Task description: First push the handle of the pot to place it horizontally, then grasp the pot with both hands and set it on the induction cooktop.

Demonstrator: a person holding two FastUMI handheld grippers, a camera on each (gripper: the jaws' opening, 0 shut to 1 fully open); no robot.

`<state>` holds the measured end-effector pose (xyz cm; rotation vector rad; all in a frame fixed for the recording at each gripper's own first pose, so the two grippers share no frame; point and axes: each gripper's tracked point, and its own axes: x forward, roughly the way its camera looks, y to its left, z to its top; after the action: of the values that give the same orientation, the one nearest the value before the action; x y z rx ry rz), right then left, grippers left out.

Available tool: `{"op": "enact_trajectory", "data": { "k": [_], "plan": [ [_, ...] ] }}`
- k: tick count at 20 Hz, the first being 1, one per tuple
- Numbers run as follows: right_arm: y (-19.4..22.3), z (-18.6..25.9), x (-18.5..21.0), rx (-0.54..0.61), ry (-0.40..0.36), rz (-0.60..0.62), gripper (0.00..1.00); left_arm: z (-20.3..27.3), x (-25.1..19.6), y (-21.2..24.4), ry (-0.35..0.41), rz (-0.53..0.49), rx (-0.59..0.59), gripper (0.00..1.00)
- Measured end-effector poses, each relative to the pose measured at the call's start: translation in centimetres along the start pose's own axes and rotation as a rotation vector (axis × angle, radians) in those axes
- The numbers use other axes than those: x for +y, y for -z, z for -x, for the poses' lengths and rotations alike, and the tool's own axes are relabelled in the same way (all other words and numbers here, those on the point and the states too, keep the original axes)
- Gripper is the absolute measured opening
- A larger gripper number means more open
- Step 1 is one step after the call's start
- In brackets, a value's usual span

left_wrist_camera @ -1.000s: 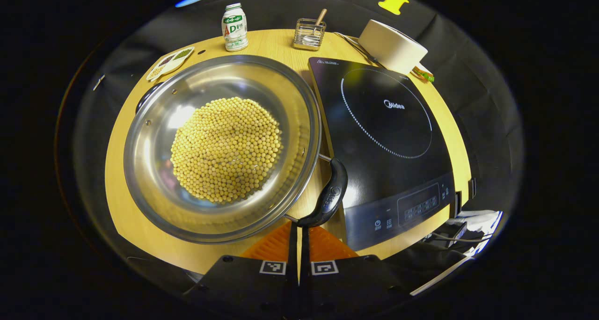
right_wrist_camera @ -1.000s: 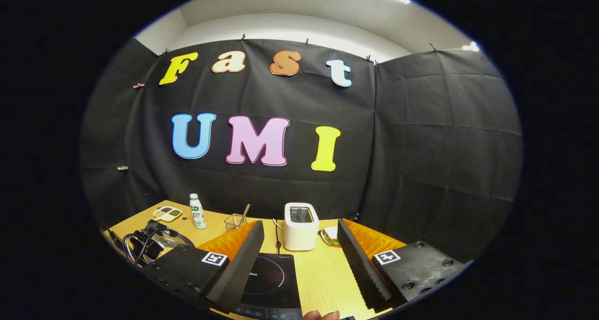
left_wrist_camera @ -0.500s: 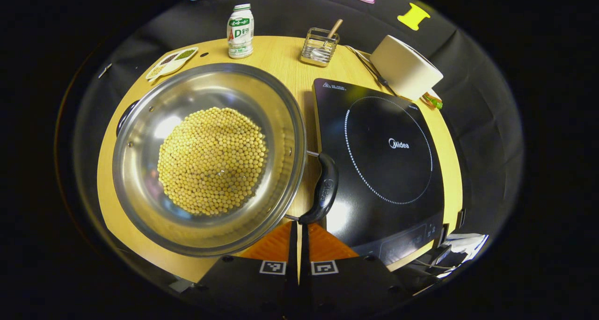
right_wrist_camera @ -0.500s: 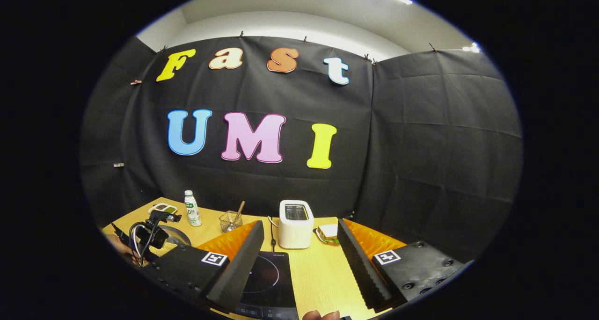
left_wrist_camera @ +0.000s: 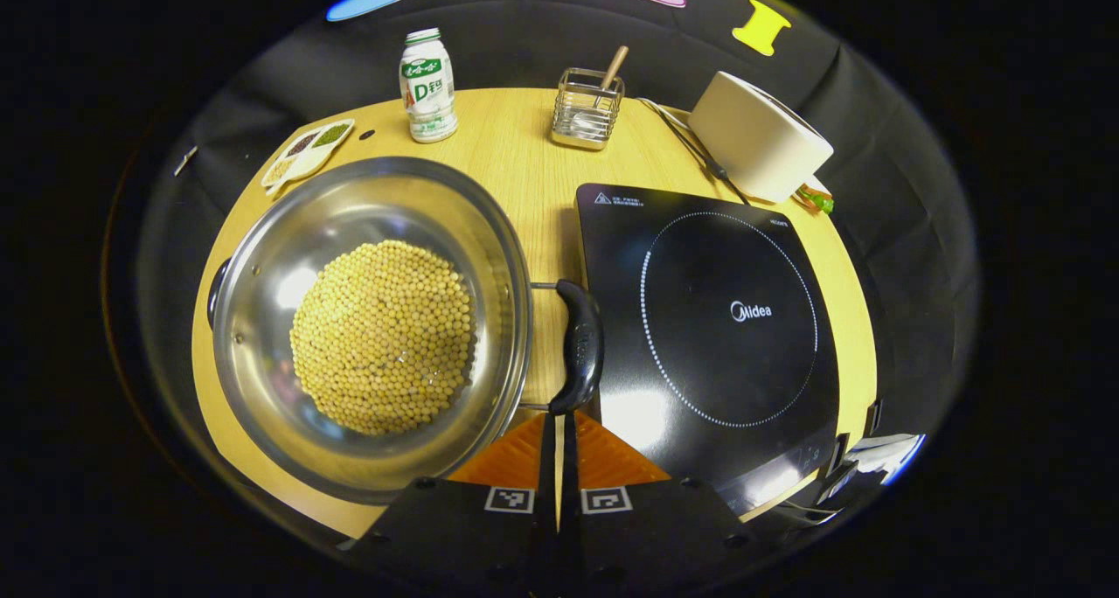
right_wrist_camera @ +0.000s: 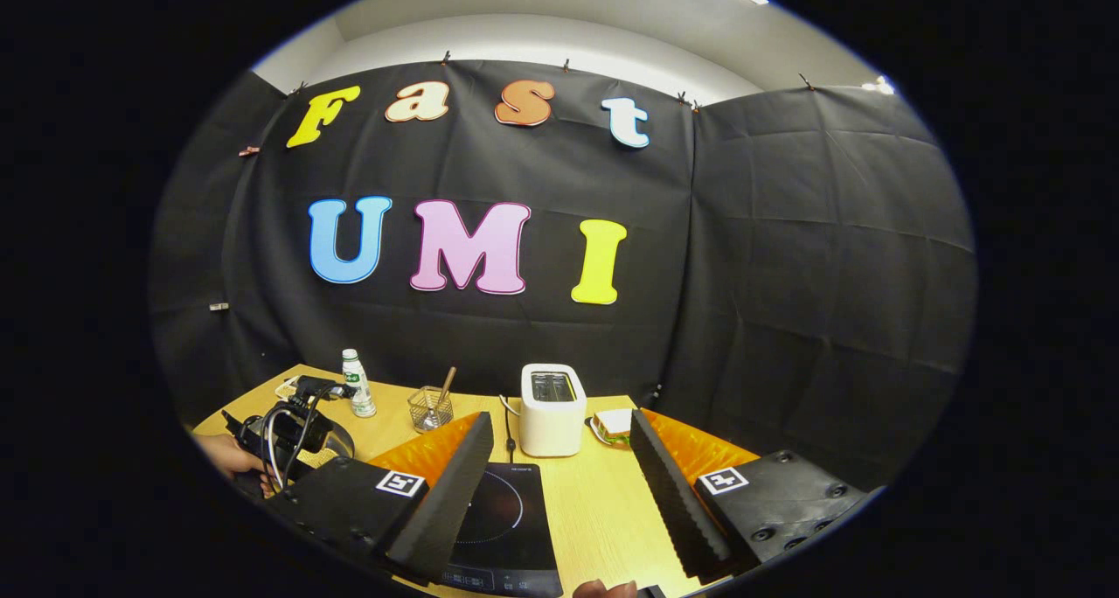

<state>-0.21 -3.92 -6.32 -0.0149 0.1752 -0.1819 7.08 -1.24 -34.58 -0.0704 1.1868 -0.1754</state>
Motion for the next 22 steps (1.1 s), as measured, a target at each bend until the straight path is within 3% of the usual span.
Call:
{"op": "enact_trajectory", "data": {
  "k": [6,9,12,14,17,19,22],
  "plan": [
    [0.7,-0.2,0.6,0.023,-0.014,0.004,0.98,-0.6,0.1,-1.2,-0.010,-0.020,-0.028,0.05],
    [1.3,-0.6,1.2,0.043,-0.030,0.006,0.98,0.4,-0.8,-0.8,0.036,-0.049,-0.056,0.06],
    [2.3,-1.3,3.1,0.085,-0.087,0.002,0.98,2.4,-0.7,-0.1,0.057,-0.089,-0.102,0.06],
    [2.9,-1.9,5.1,0.120,-0.134,-0.018,0.98,4.4,-0.5,0.4,0.078,-0.104,-0.152,0.11],
    [3.7,-2.3,8.6,0.160,-0.204,-0.039,0.98,7.5,1.1,0.6,0.070,-0.130,-0.237,0.68],
    [4.4,-2.5,11.0,0.183,-0.249,-0.043,0.98,9.8,2.6,0.2,0.065,-0.101,-0.302,0.83],
    [5.1,-2.8,14.8,0.210,-0.323,-0.048,0.98,13.0,6.6,-0.2,0.010,-0.038,-0.382,0.95]
  ]
}}
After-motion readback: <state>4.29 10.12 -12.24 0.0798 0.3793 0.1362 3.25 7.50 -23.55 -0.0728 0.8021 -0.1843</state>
